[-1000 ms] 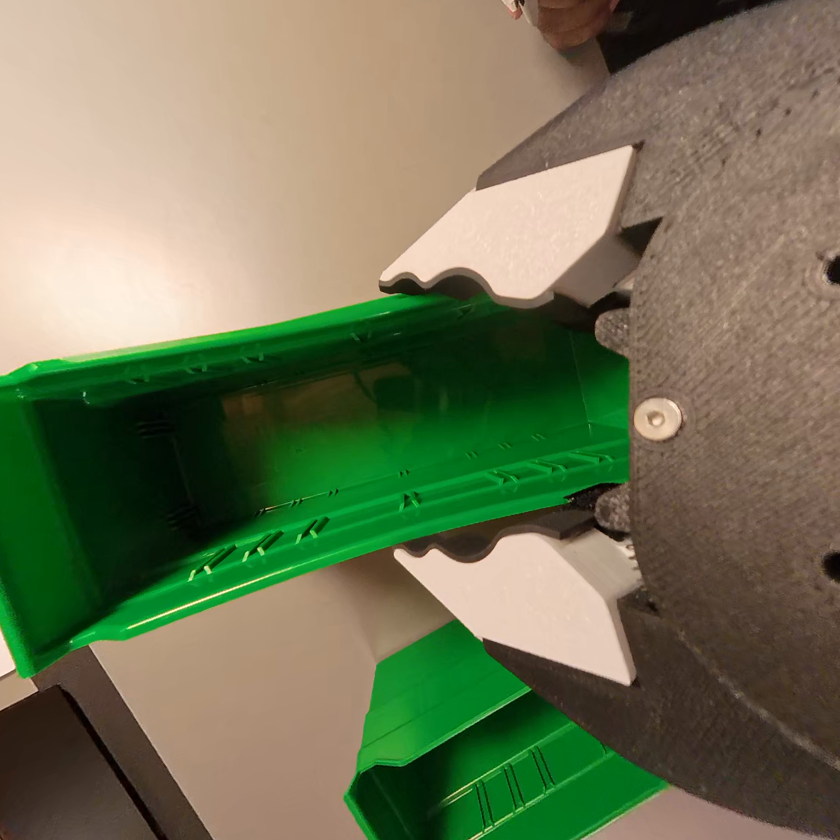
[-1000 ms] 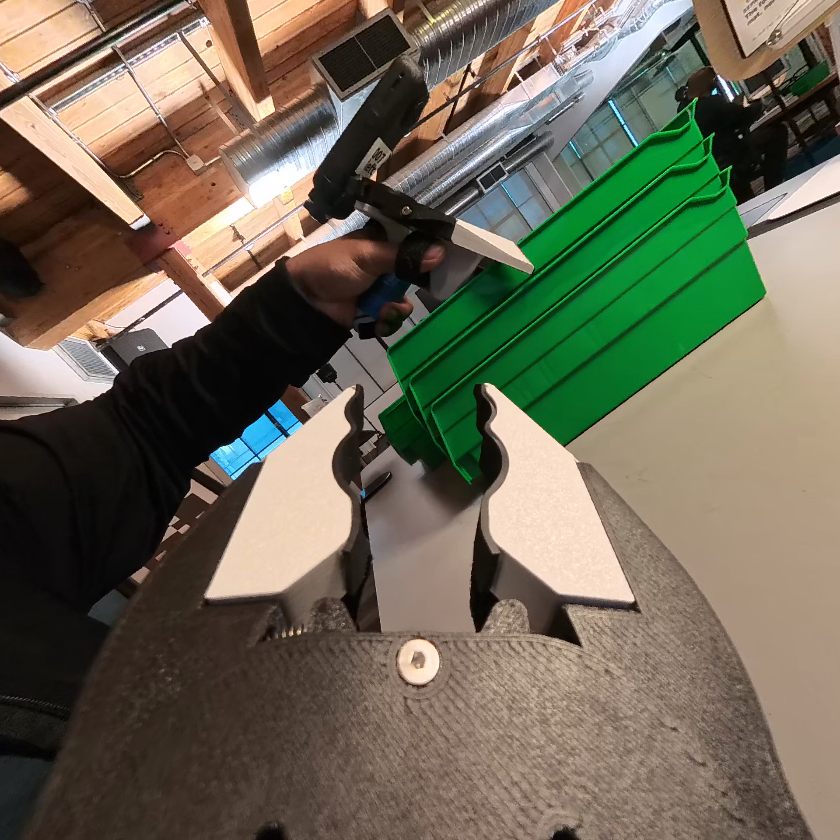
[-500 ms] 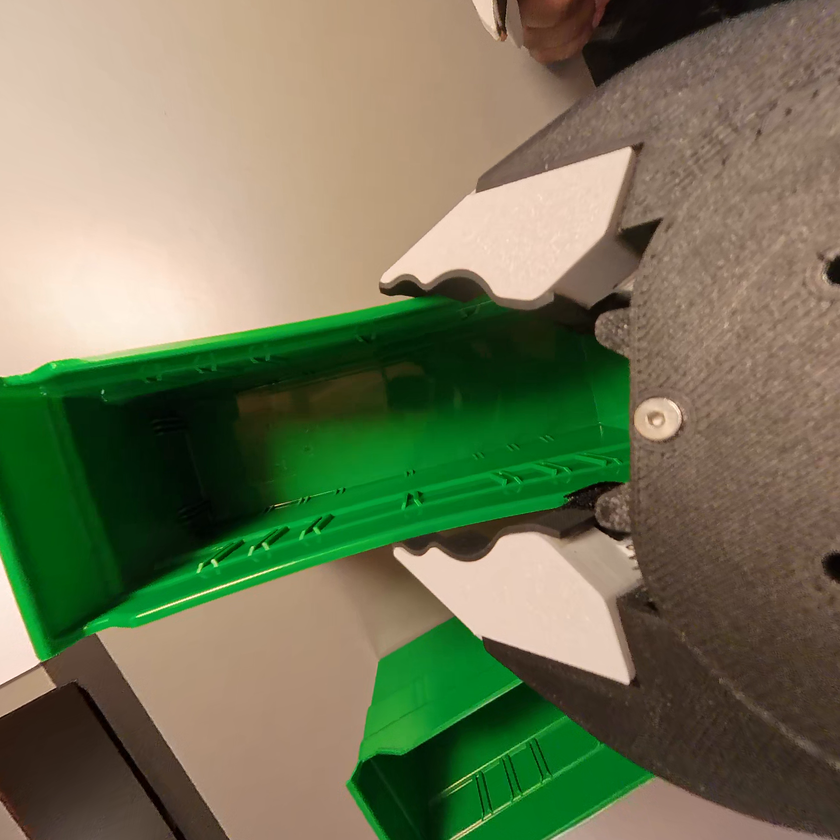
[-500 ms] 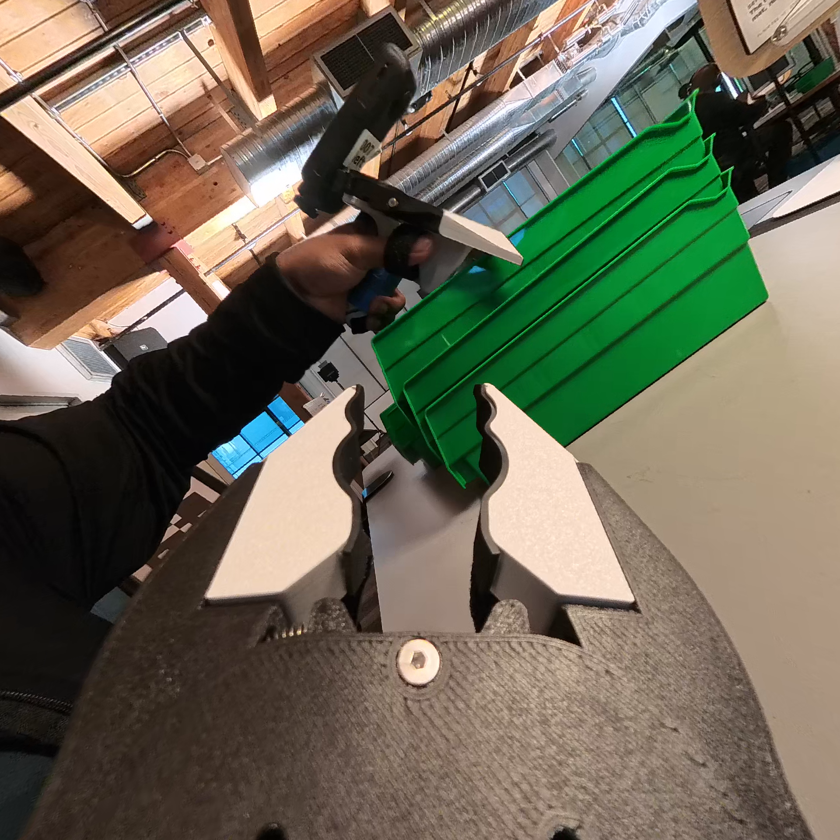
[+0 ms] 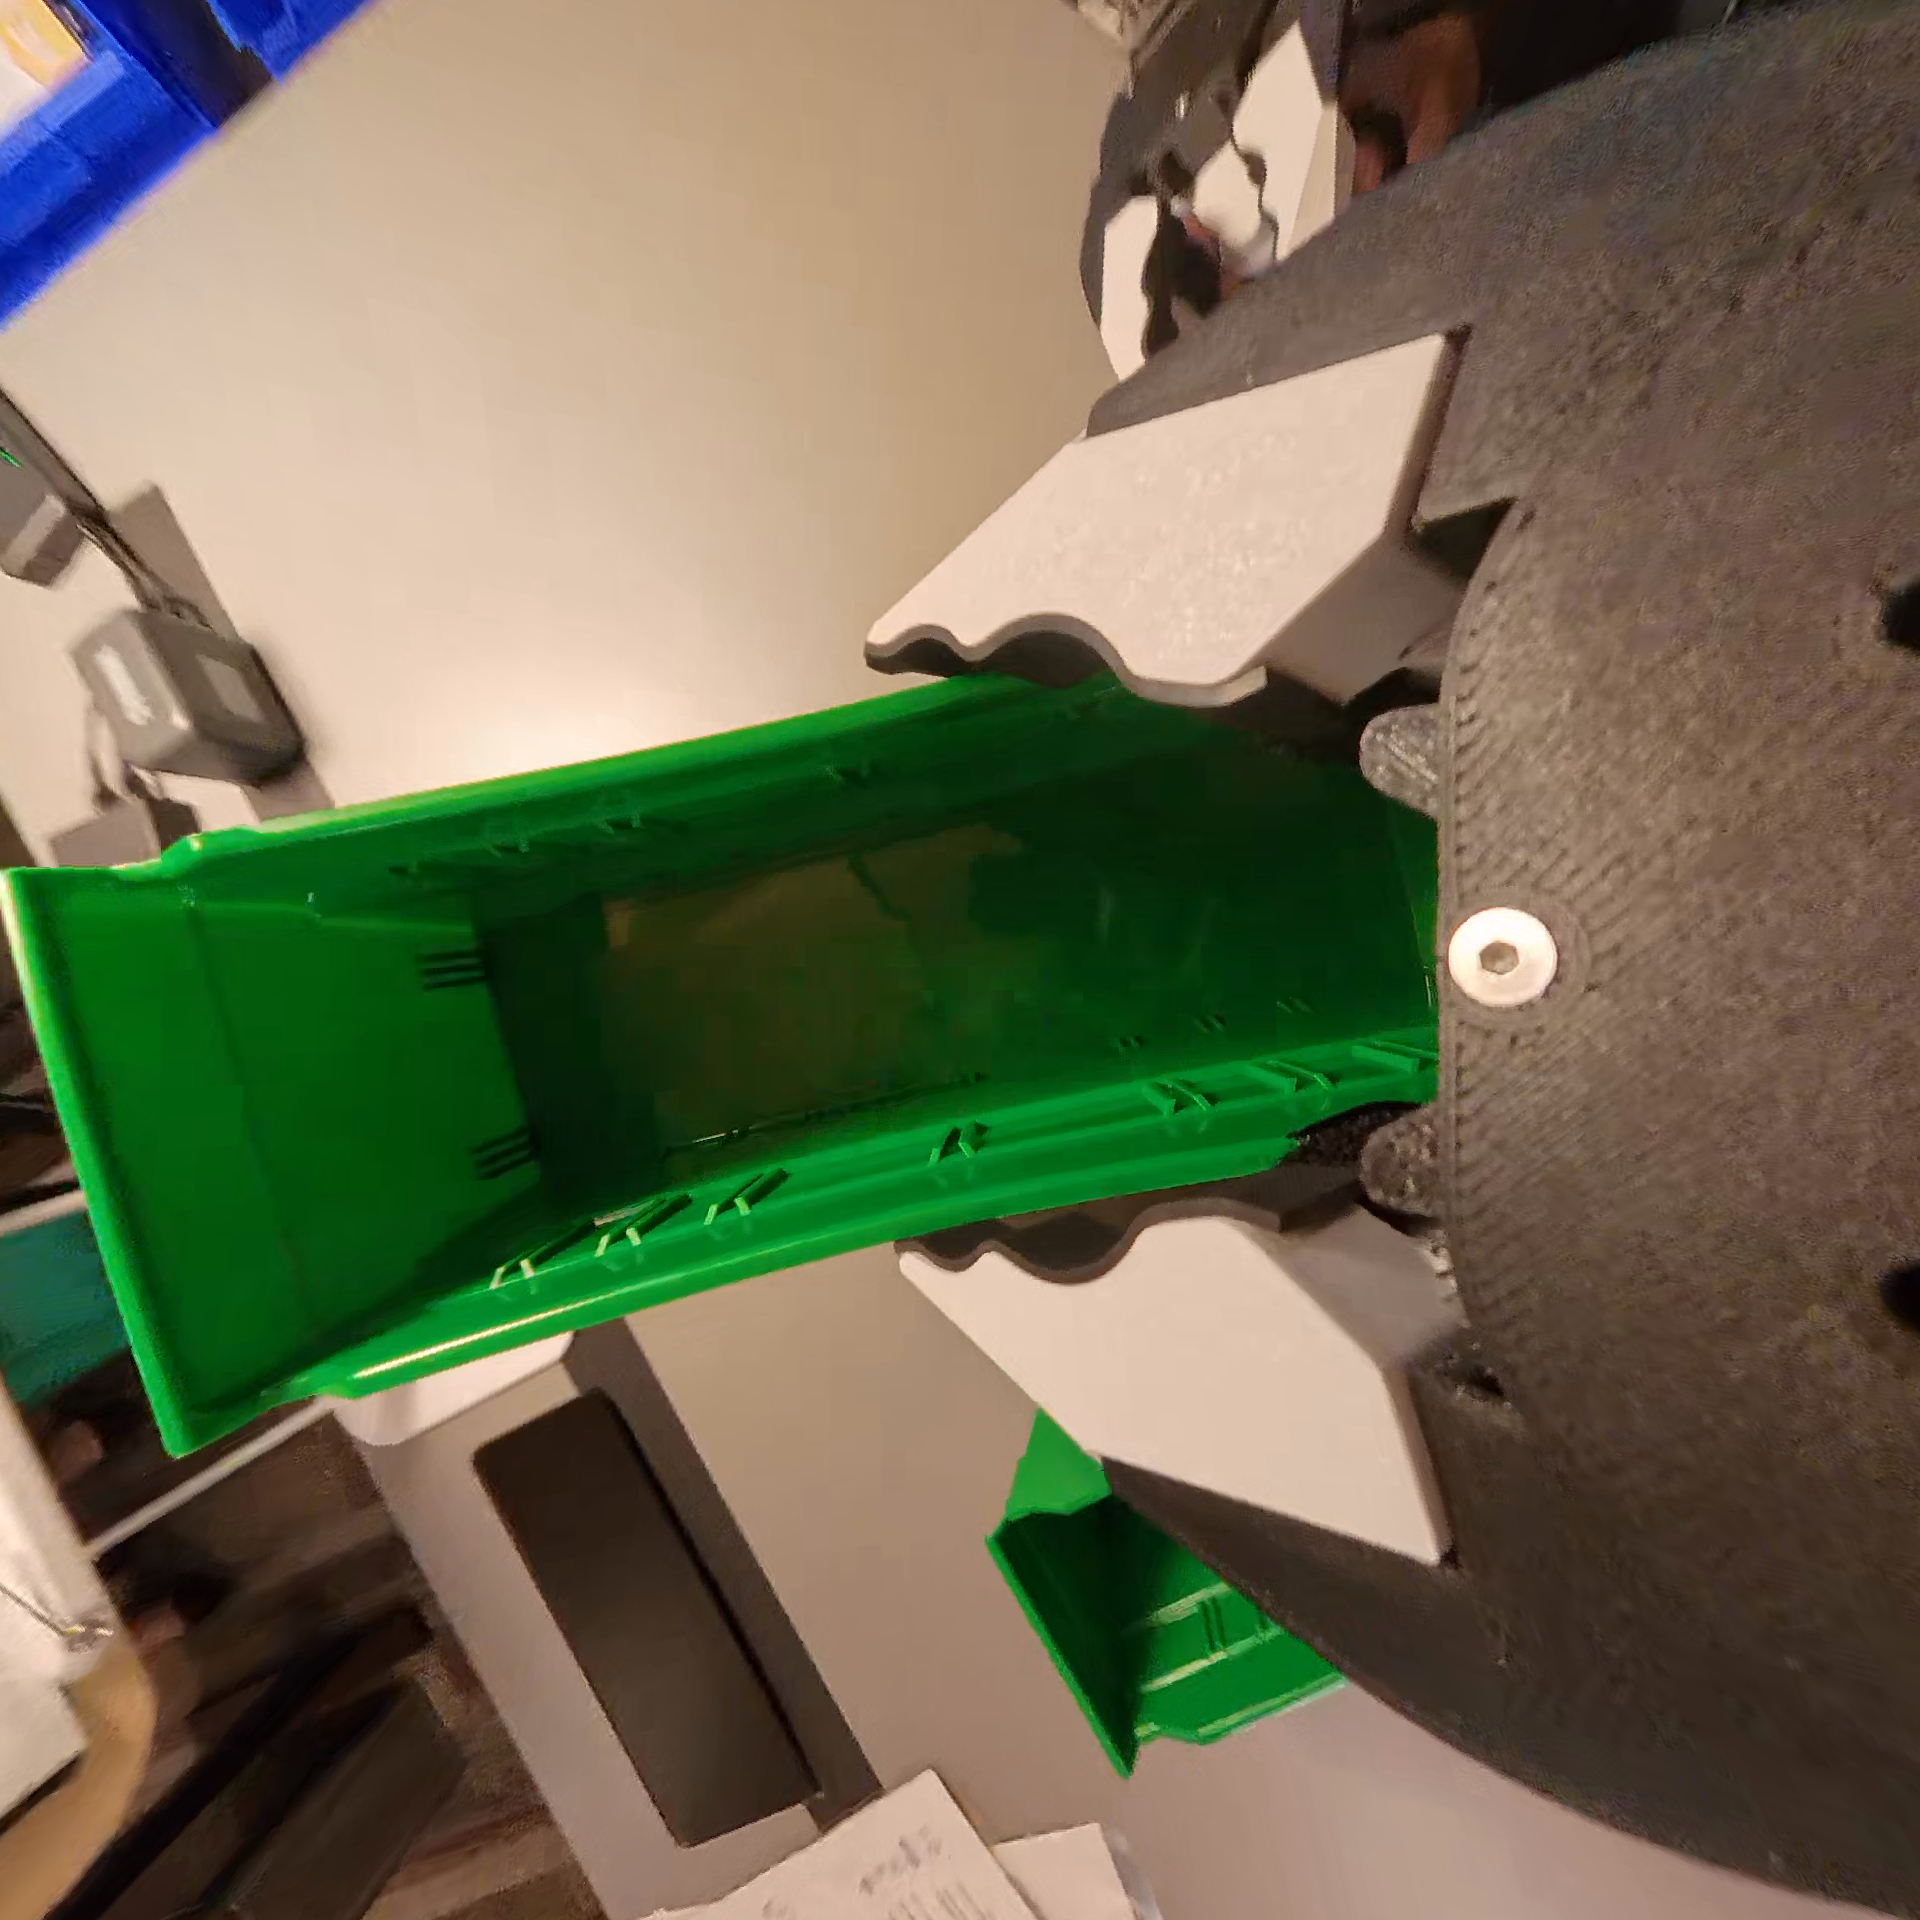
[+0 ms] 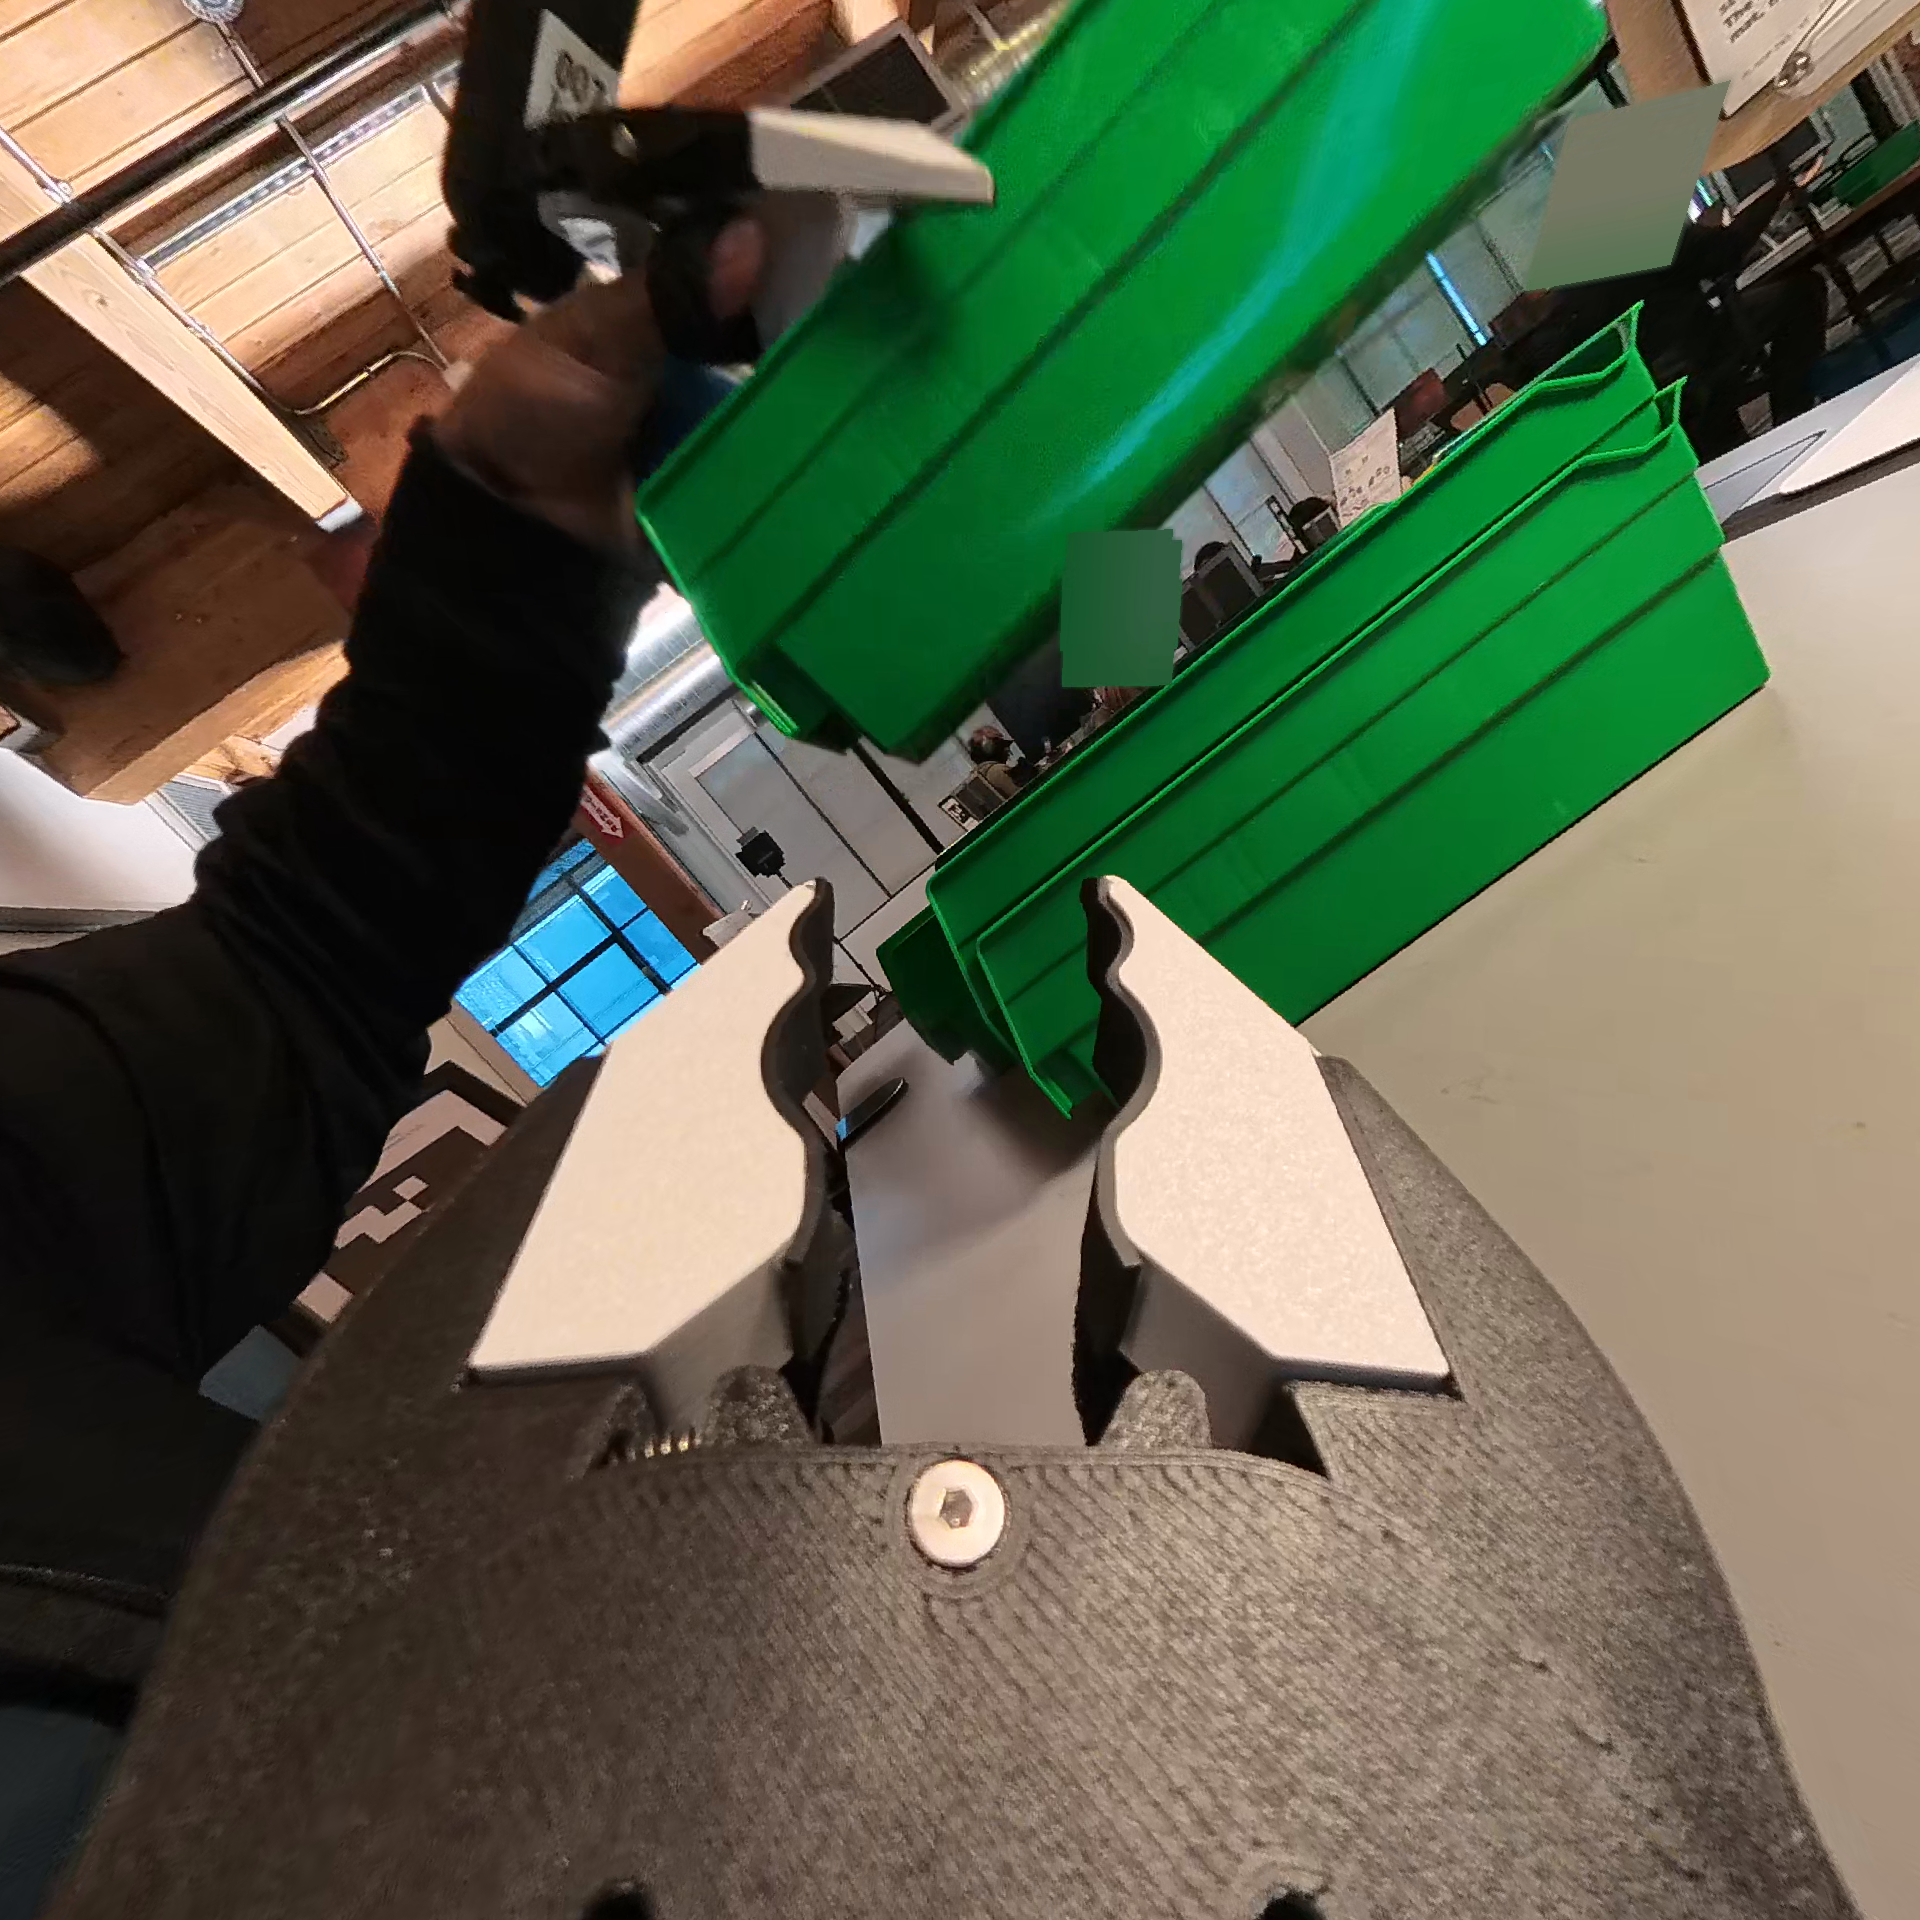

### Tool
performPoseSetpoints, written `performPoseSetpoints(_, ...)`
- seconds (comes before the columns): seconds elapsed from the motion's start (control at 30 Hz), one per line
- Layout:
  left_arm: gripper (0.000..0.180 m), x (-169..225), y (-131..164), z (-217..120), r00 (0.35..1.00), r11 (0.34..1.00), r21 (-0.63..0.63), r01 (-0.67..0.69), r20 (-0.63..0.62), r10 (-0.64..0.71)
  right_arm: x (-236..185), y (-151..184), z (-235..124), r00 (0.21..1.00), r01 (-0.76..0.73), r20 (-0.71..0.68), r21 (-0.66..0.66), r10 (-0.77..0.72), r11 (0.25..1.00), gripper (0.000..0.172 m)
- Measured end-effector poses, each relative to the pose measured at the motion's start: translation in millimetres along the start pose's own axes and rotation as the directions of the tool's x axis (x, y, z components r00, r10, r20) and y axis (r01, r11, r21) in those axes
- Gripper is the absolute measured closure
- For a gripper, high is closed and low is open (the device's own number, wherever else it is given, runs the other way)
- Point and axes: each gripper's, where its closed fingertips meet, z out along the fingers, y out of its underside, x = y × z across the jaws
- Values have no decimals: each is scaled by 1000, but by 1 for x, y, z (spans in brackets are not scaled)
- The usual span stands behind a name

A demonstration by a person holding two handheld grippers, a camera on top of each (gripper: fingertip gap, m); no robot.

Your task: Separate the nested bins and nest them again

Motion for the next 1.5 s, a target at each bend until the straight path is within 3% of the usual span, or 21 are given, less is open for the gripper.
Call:
performPoseSetpoints(0.13, 76, 42, -17, 3, 991, 998, 35, 46, -128, -41, 0, -3, -2, 1000, 3, 0, 21, -3, 1000, 122)
performPoseSetpoints(0.33, 76, 100, -8, 56, 949, 991, -25, 128, -288, -130, 0, -35, -27, 1000, 21, -6, 219, -20, 976, 121)
performPoseSetpoints(0.53, 74, 125, 16, 118, 962, 992, -80, 102, -245, -118, 12, -58, -55, 988, 114, -134, 303, -76, 946, 121)
performPoseSetpoints(0.87, 69, 142, 53, 179, 990, 993, -113, 34, -132, -48, 20, -65, -63, 990, 74, -134, 312, -33, 947, 121)
performPoseSetpoints(0.97, 59, 146, 53, 180, 991, 995, -92, 32, -129, -44, 20, -65, -64, 993, 59, -120, 318, -22, 946, 121)
performPoseSetpoints(1.07, 53, 162, 54, 168, 978, 997, -83, -7, -206, -11, 20, -65, -63, 993, 53, -113, 317, -18, 947, 121)
performPoseSetpoints(1.23, 51, 169, 39, 115, 956, 995, 43, -88, -277, 96, 18, -64, -62, 995, 42, -97, 310, -13, 950, 121)
performPoseSetpoints(1.37, 51, 119, 32, 80, 982, 992, 92, -90, -158, 104, 17, -62, -60, 996, 43, -92, 295, -16, 955, 121)
performPoseSetpoints(1.5, 48, 41, 62, 75, 991, 992, -9, -123, 50, 123, 17, -58, -56, 995, 50, -94, 272, -25, 961, 121)
